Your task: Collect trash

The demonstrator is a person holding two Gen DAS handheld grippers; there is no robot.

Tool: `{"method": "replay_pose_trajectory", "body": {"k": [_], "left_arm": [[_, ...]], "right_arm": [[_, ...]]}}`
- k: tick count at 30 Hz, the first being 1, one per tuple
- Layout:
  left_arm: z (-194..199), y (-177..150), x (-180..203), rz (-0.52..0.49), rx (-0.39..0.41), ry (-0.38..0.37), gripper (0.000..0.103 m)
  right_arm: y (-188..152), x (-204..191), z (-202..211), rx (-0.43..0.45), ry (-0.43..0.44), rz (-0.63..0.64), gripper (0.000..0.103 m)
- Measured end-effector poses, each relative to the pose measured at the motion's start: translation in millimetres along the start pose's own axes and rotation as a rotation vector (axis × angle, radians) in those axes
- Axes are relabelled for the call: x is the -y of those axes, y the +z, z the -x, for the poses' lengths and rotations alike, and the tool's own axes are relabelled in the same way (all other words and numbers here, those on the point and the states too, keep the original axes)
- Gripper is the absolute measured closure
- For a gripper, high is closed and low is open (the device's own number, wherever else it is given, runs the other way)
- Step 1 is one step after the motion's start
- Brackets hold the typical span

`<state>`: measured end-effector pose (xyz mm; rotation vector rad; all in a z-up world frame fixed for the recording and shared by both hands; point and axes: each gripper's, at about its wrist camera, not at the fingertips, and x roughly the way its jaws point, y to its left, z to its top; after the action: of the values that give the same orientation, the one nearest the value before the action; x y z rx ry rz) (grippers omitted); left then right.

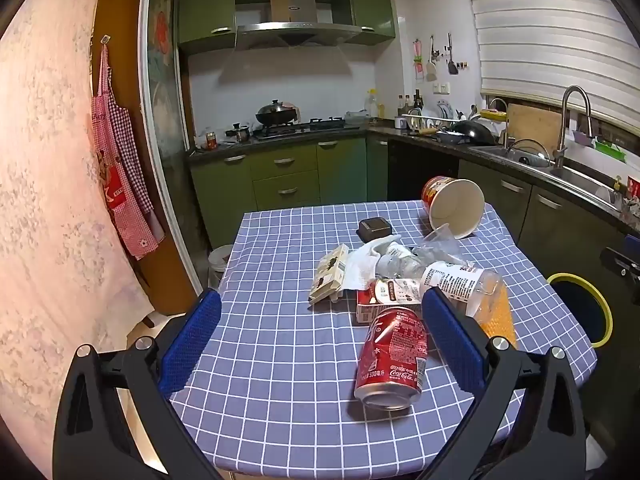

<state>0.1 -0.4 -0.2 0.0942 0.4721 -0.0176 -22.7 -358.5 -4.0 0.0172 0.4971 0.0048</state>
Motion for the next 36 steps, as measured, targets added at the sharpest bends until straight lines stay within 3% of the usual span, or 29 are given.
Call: {"method": "replay_pose_trajectory", "body": {"k": [36], "left_arm": [[-7,1,5,-0.007,-0.022,-0.035,0.004]], "right_arm": [[-16,-2,-16,-0.014,-0.002,-0.002,0.006]]}}
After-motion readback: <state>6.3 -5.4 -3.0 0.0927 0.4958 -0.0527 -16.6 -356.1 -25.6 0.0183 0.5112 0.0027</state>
